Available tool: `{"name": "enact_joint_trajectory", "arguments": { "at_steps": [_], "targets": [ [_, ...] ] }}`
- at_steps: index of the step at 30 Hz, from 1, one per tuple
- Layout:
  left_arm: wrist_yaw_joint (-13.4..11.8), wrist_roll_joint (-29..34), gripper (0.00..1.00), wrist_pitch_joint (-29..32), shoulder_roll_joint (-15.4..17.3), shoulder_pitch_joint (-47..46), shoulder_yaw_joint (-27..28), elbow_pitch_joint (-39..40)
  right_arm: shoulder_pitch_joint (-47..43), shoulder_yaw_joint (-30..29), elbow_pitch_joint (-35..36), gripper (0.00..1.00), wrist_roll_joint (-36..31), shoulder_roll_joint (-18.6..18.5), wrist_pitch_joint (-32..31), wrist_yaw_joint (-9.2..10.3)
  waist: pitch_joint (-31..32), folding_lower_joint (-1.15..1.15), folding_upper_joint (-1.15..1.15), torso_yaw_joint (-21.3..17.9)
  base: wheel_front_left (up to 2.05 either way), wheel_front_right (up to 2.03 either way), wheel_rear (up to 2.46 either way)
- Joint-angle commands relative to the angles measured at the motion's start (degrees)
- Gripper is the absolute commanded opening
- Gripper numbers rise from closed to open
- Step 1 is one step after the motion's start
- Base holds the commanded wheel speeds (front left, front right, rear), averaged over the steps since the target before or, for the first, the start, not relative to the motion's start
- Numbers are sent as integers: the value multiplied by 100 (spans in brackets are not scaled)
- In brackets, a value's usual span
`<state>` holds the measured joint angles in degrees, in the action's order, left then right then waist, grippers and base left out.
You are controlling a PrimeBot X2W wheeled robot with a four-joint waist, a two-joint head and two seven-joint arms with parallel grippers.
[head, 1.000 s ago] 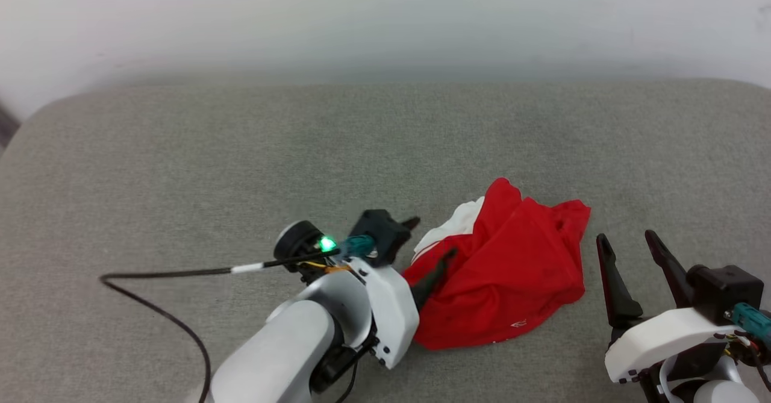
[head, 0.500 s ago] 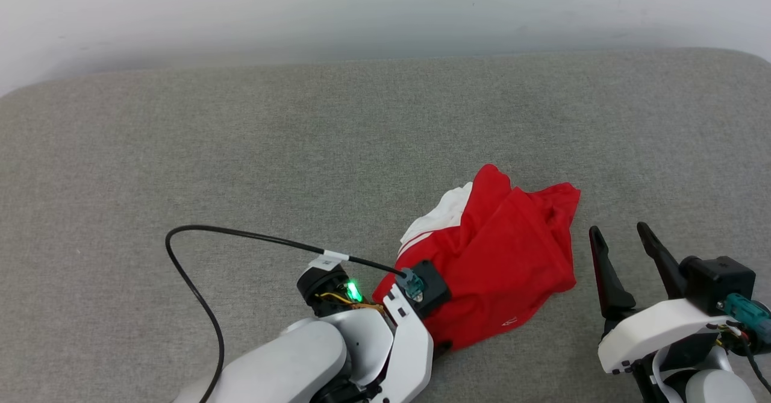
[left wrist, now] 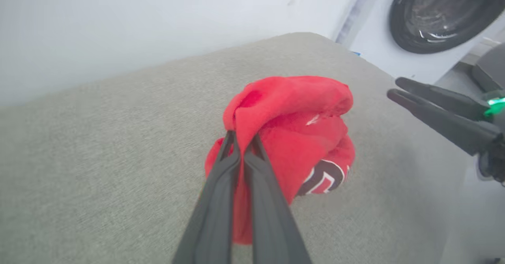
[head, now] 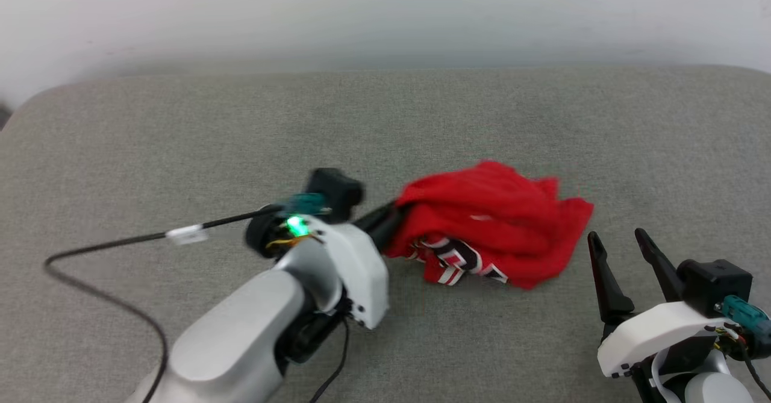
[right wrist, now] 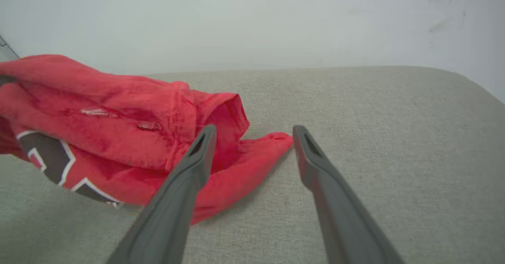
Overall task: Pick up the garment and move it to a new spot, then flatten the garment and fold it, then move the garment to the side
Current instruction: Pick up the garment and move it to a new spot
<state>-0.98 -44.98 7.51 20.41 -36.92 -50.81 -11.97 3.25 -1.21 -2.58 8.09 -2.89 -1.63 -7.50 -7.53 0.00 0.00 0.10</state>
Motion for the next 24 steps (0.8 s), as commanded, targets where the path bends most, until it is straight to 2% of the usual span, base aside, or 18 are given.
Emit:
{"name": "enact_joint_trajectory", "arguments": {
  "at_steps": [1,4,5,6,8,11,18,19,20,24],
  "targets": [
    [-89,-87,0,-93,29,174,112,-52,-42,9,-6,100,21,3,-27,2,10,0,0,22,0,0,0],
    [-445,-518,0,-445,143,609,643,-201,-63,23,5,100,44,3,-35,2,4,0,0,66,0,0,0],
    [-651,-806,0,-618,246,967,967,-348,-67,36,14,100,42,2,-61,2,-6,0,0,83,0,0,0],
    [-651,-806,0,-618,246,967,967,-348,-67,36,14,100,42,2,-61,2,-6,0,0,83,0,0,0],
    [-872,-1198,0,-798,355,1510,1331,-556,-47,31,35,100,29,3,-67,2,-32,0,0,99,0,0,0],
    [-981,-1433,0,-905,450,2012,1505,-731,-45,1,59,100,12,2,-70,2,-50,0,0,123,0,0,0],
    [-941,-1555,2,-1034,393,2433,1496,-740,-39,-77,100,100,-60,3,-97,2,-9,0,0,197,0,0,0],
    [-948,-1524,29,-1075,381,2440,1491,-727,-46,-90,102,100,-59,3,-108,2,15,0,0,209,0,0,0],
    [-959,-1454,100,-1165,382,2410,1485,-689,-54,-95,111,100,-71,3,-115,2,42,0,0,214,0,0,0],
    [-1114,-1051,100,-1680,458,2209,1519,-492,-128,-107,130,100,-120,3,-170,2,200,0,0,219,0,0,0]
  ]
}}
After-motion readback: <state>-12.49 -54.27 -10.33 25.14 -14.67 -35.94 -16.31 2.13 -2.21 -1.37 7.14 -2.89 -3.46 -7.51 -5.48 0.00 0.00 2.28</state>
